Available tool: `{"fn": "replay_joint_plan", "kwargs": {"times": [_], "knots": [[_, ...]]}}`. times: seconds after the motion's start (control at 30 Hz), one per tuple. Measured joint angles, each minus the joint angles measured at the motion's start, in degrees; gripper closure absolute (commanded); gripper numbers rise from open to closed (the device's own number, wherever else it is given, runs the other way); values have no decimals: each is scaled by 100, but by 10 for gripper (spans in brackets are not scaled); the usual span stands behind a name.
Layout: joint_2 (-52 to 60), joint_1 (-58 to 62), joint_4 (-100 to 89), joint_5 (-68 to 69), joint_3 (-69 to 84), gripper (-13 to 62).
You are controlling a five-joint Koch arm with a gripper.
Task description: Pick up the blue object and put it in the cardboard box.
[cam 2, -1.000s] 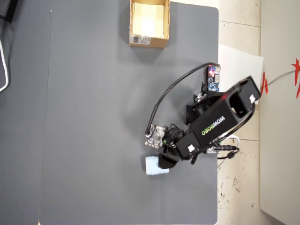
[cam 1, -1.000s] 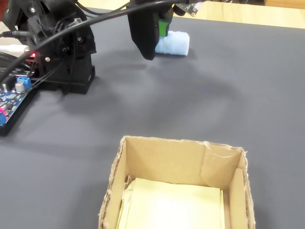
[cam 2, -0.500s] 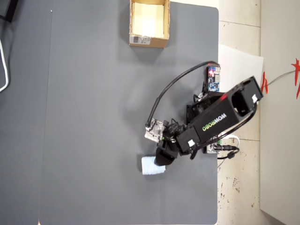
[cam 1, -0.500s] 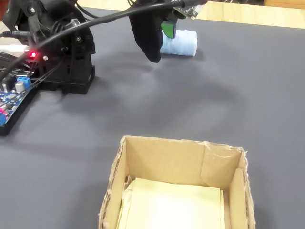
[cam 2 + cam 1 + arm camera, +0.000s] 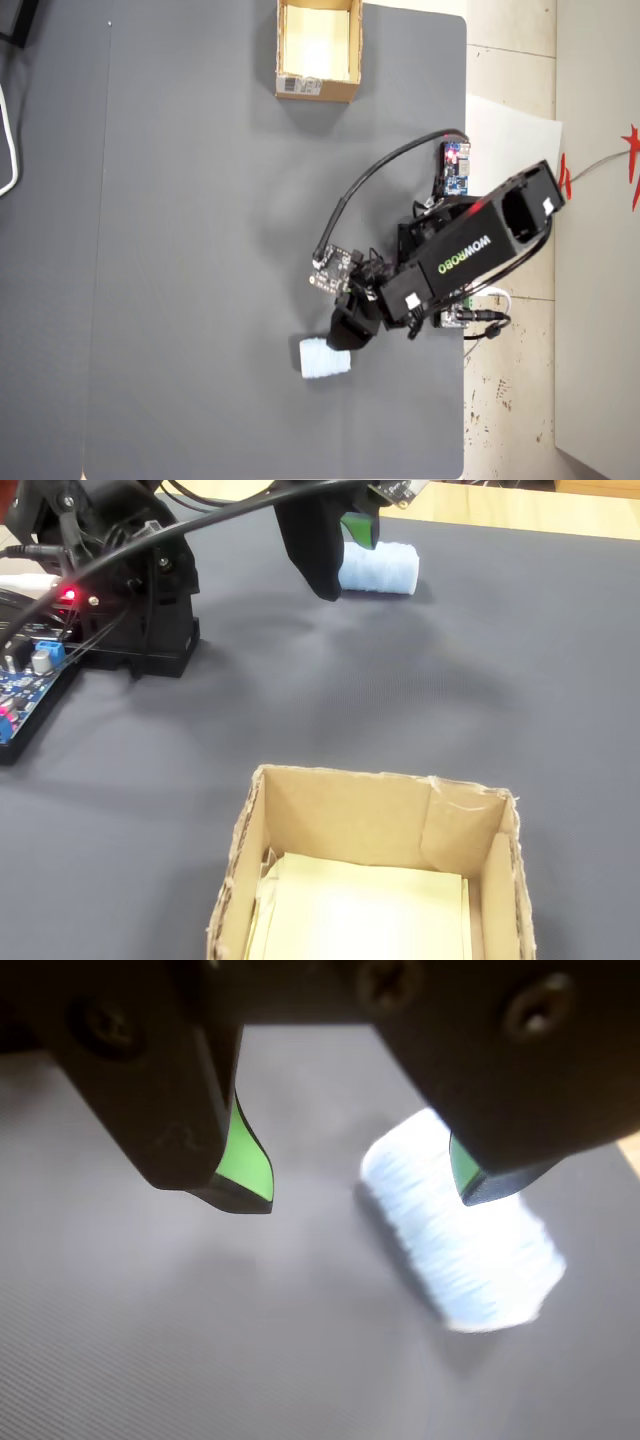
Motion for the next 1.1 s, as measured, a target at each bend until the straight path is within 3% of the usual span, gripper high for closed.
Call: {"fn": "replay_joint_plan", "kwargs": {"times": [0.47,1.1], "knots": [[-782,-615,-606,-853,-62,159],[-1687,-668,-2259,-844,202,160]]}}
